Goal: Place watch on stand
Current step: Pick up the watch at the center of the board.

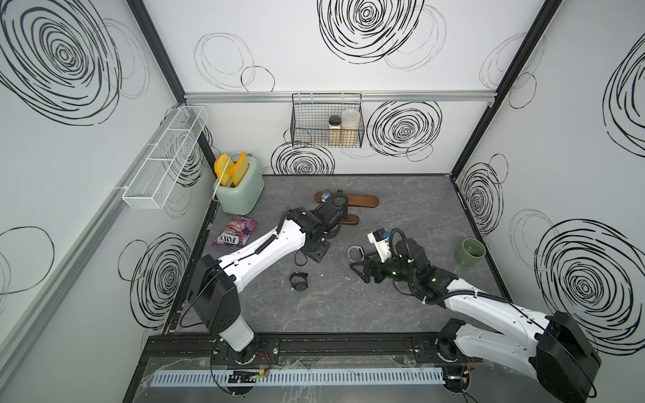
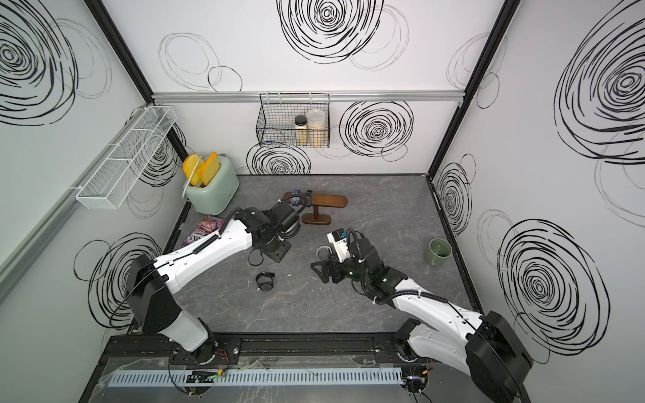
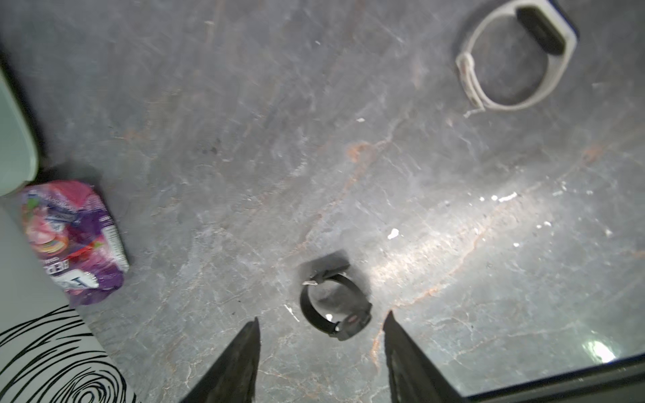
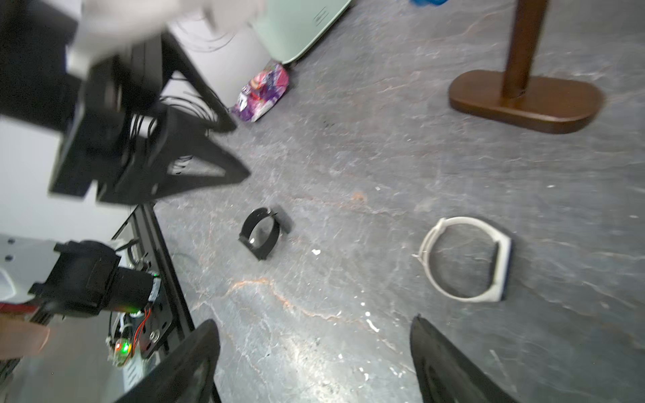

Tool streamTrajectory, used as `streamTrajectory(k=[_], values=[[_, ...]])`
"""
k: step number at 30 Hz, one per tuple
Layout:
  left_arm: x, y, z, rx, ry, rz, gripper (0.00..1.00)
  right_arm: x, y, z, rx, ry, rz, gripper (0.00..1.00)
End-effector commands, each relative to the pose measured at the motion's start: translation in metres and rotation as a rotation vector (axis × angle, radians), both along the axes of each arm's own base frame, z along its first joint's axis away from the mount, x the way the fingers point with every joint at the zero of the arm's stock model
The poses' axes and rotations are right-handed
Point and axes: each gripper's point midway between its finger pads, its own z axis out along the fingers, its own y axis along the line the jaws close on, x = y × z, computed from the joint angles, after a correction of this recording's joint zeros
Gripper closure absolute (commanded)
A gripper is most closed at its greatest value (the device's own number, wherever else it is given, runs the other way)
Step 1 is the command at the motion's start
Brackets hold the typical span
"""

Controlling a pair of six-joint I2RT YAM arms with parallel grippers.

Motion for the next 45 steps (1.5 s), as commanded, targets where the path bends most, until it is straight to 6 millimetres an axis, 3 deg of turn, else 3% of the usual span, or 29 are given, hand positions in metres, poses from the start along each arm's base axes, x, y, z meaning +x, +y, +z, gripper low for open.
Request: streamTrajectory(k=[1,7,11,21,26,32,45], values=[[0.028,0.057,0.062,-0.123,-0.262,0.255,0.28,-0.01,0.012,-0.019,-0.036,0.014,-0.008,0.15],[0.028,0.12,0.102,-0.457,-0.42,0.436,0.21,-0.025,0.057,-0.029,-0.078,0.029,0.073,0.15],[0.023,0.137,0.117,-0.596,-0.475,0.471,0.19,-0.026,0.085,-0.038,-0.115,0.033,0.102,0.16],[0.017,0.177,0.129,-0.594,-0.535,0.545,0.14,-0.029,0.151,-0.059,-0.161,0.003,0.191,0.23],[0.017,0.178,0.118,-0.582,-0.527,0.548,0.13,-0.025,0.169,-0.065,-0.259,-0.129,0.227,0.29],[0.017,0.18,0.115,-0.578,-0.531,0.551,0.13,-0.018,0.173,-0.074,-0.368,-0.223,0.277,0.34],[0.015,0.183,0.109,-0.559,-0.535,0.552,0.11,-0.031,0.183,-0.092,-0.396,-0.275,0.472,0.54]])
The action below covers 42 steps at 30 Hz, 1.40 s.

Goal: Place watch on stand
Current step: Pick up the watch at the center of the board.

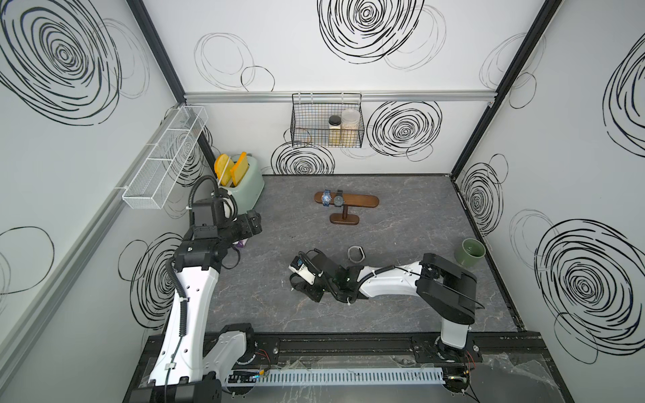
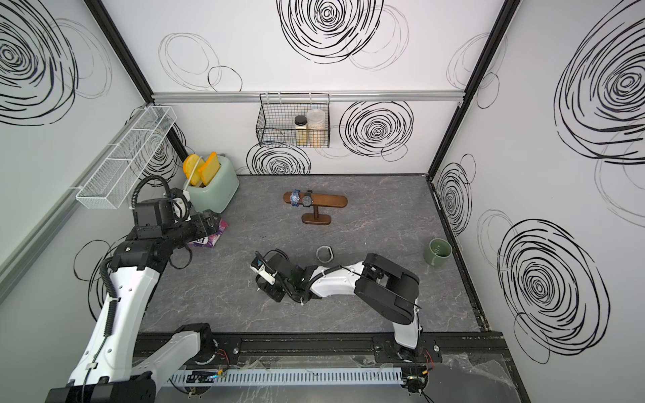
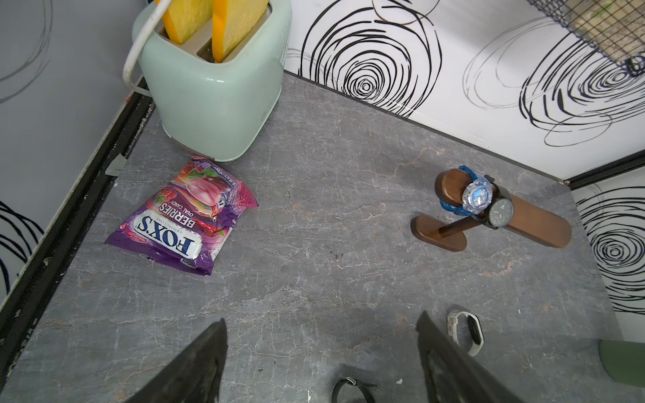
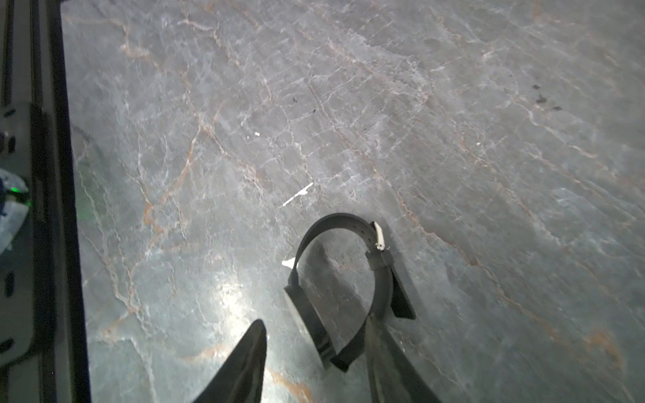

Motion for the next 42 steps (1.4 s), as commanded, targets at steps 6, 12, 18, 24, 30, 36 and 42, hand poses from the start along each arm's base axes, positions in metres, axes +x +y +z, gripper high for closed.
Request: streamTrajectory(k=[6,12,18,24,30,36,42], values=[[0.002,0.002,0.001,0.02,-0.033,-0.005,0.11,-0.006,0.007,0.0,-0.005,0.0,0.131,0.58],[0.003,0.001,0.001,0.016,-0.035,-0.011,0.1,-0.001,0.008,-0.008,-0.03,-0.001,0.136,0.59],[0.002,0.0,-0.001,0.02,-0.033,-0.014,0.09,0.005,0.012,-0.009,-0.04,-0.006,0.143,0.6],[0.002,-0.002,0.002,0.011,-0.041,-0.022,0.08,0.009,0.008,-0.015,-0.092,-0.033,0.178,0.84],[0.004,-0.006,-0.003,-0.005,-0.036,-0.036,0.08,0.019,-0.006,-0.008,-0.113,-0.104,0.238,0.99],[0.007,-0.011,-0.006,-0.039,-0.037,-0.054,0.08,0.026,-0.025,0.011,-0.141,-0.276,0.326,1.0],[0.005,-0.028,-0.023,-0.098,-0.011,-0.117,0.1,0.021,-0.043,0.02,-0.179,-0.341,0.508,1.0]])
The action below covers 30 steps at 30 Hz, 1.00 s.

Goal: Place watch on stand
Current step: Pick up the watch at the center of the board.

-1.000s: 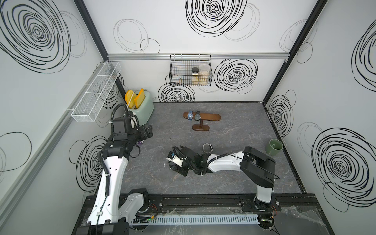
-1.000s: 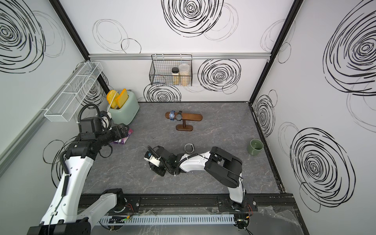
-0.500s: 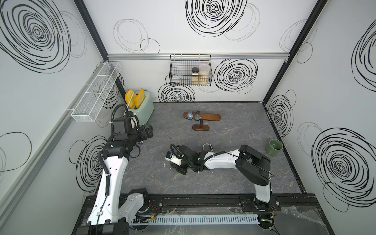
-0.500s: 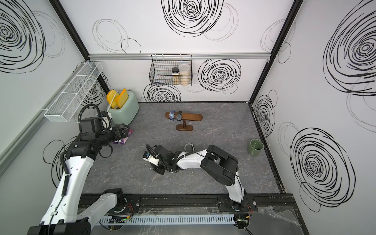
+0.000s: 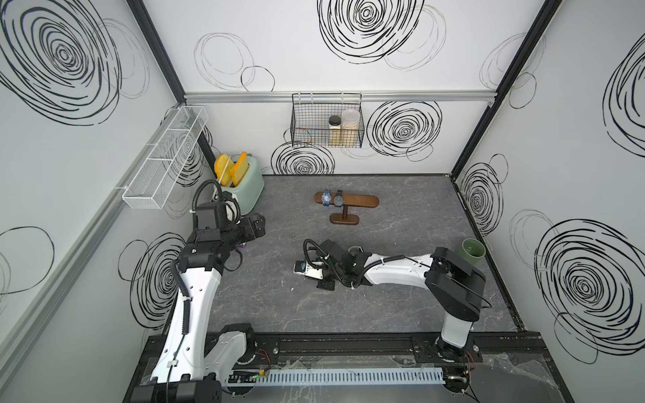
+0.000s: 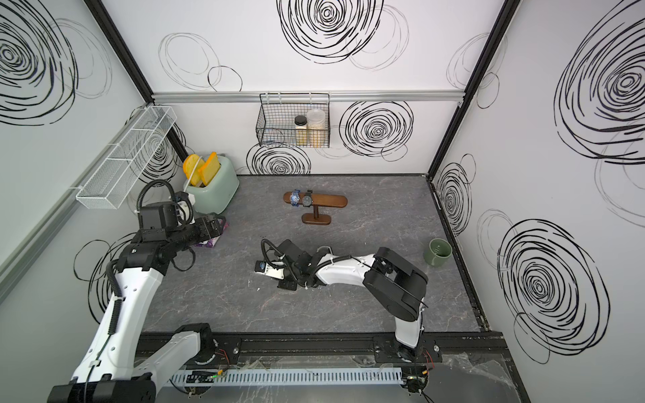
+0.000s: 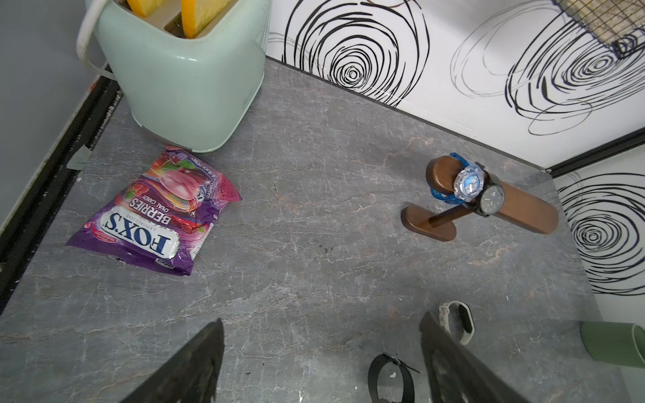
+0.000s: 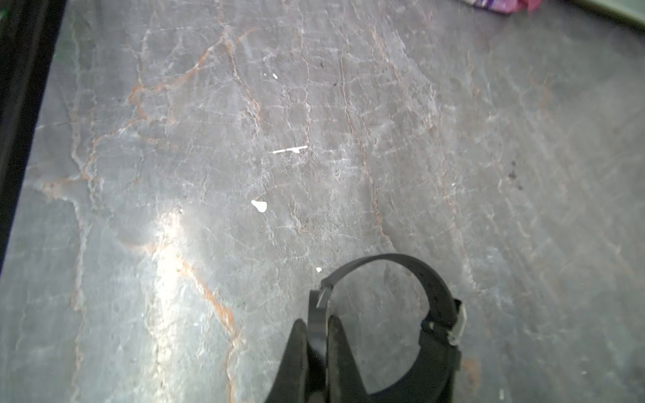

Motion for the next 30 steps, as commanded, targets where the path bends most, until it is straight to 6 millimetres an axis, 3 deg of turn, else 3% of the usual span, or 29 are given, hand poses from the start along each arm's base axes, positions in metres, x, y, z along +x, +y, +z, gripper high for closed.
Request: streamTrajectory(k=[1,8,13,17,21,30], values=[[0.002,-0.022,-0.009,-0.076,-0.012,-0.091,0.11,-0.008,-0.015,0.006,-0.055,-0.083,0.16,1.0],[-0.009,-0.061,-0.035,-0.067,0.068,-0.263,0.17,-0.018,-0.05,0.0,-0.189,-0.251,0.411,1.0],[-0.018,-0.088,-0.047,-0.087,0.072,-0.356,0.22,-0.021,-0.071,0.022,-0.18,-0.354,0.593,1.0],[-0.024,-0.118,-0.049,-0.135,0.057,-0.423,0.24,-0.02,-0.076,0.042,-0.192,-0.331,0.634,1.0],[-0.034,-0.144,-0.057,-0.111,0.067,-0.485,0.26,-0.022,-0.081,0.042,-0.269,-0.239,0.688,1.0],[-0.034,-0.164,-0.08,-0.085,0.071,-0.491,0.29,-0.023,-0.076,0.052,-0.262,-0.222,0.715,1.0]])
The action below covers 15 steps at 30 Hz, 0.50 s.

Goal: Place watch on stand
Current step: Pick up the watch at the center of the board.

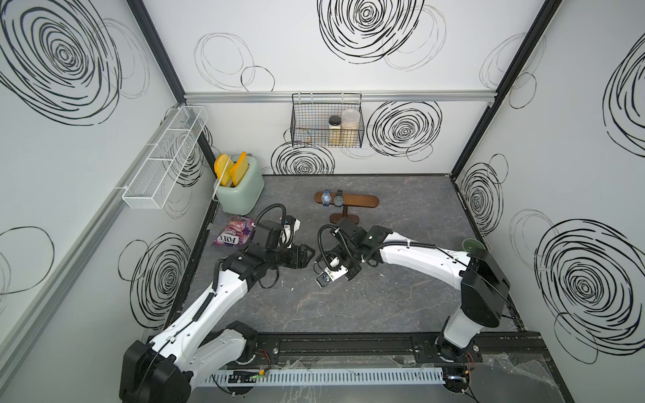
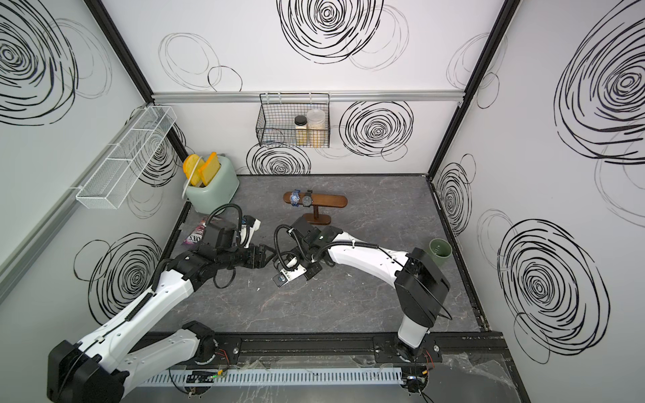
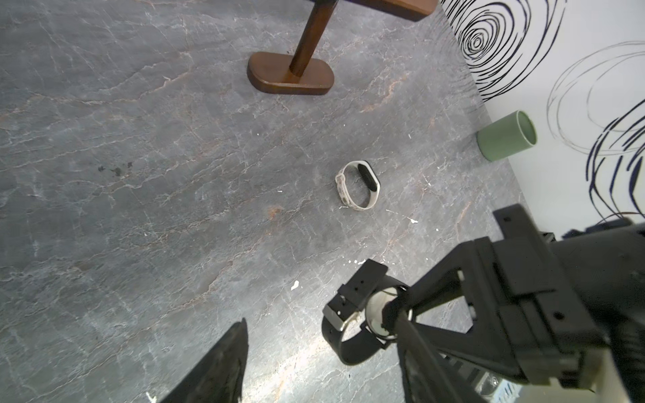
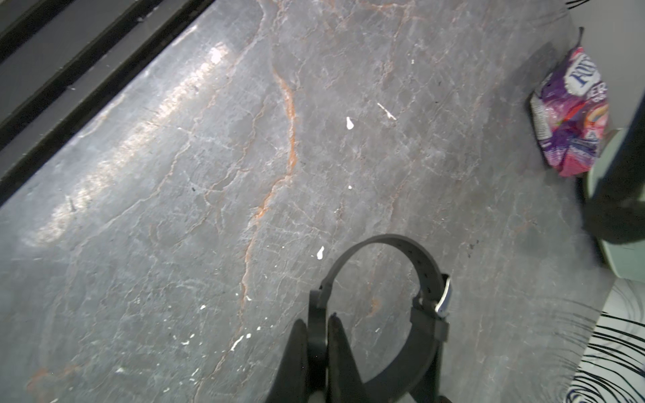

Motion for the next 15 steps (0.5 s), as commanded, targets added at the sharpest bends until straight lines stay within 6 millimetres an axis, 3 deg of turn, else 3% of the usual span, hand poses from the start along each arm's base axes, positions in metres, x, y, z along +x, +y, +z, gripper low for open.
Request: streamTrajectory(k=[1,15], values=[[0.013,-0.003,0.001,0.002,-0.048,0.032,0.29,-0.012,-0.007,0.004,-0.021,0.042,0.053,1.0],[-0.012,-0.019,-0.029,0.029,0.006,-0.011,0.34,-0.008,-0.005,0.001,-0.026,0.045,0.074,1.0]])
